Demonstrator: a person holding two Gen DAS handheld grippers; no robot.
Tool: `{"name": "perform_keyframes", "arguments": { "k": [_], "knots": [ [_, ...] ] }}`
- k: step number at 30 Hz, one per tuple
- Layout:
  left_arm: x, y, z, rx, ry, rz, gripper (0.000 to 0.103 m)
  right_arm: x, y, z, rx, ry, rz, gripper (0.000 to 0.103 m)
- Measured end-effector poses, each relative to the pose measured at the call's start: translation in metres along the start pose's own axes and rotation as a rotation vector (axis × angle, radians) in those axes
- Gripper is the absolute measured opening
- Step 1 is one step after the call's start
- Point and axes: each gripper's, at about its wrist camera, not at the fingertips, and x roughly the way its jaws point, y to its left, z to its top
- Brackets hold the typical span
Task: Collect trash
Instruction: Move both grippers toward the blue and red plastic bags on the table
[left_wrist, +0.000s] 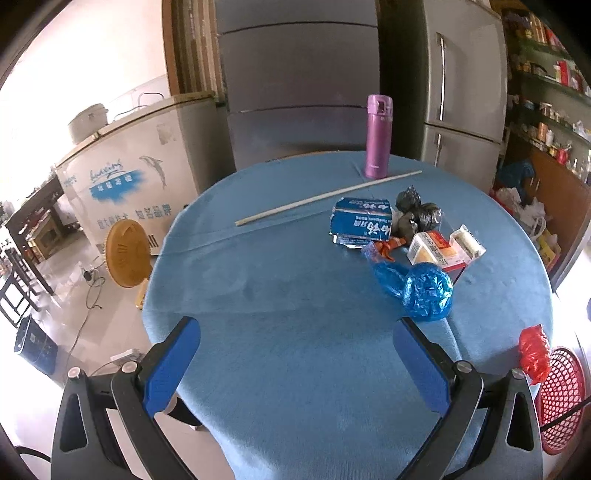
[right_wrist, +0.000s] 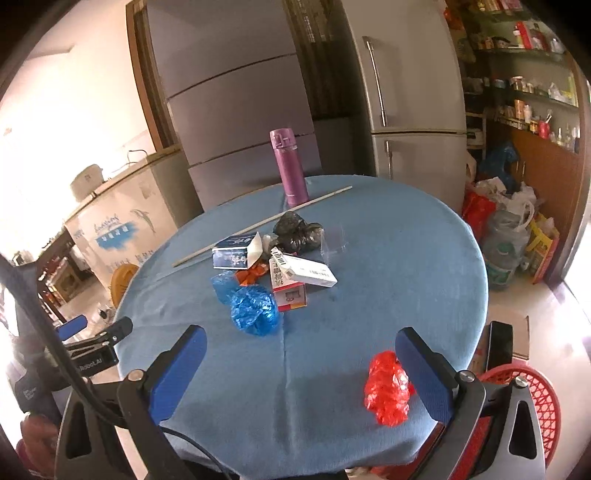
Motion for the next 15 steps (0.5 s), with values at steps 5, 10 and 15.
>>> {"name": "perform_keyframes", "arguments": {
  "k": [5, 10, 15],
  "knots": [
    [0.016, 0.0, 0.008, 0.022, 0.032, -0.046, 0.103, 0.01, 0.005, 0.008, -0.005, 0.02, -0.043, 0.103],
    [0.035, -0.006, 0.021, 0.035, 0.078, -0.127, 0.103, 0.013, -0.002, 0.008, 0.015, 0.041, -0.102, 0.103],
    [0.05, -0.027, 0.037, 0.081, 0.1, -0.206, 0.103, 0.008, -0.022, 0.007, 0.076, 0.046, -0.179, 0.103]
  ]
}}
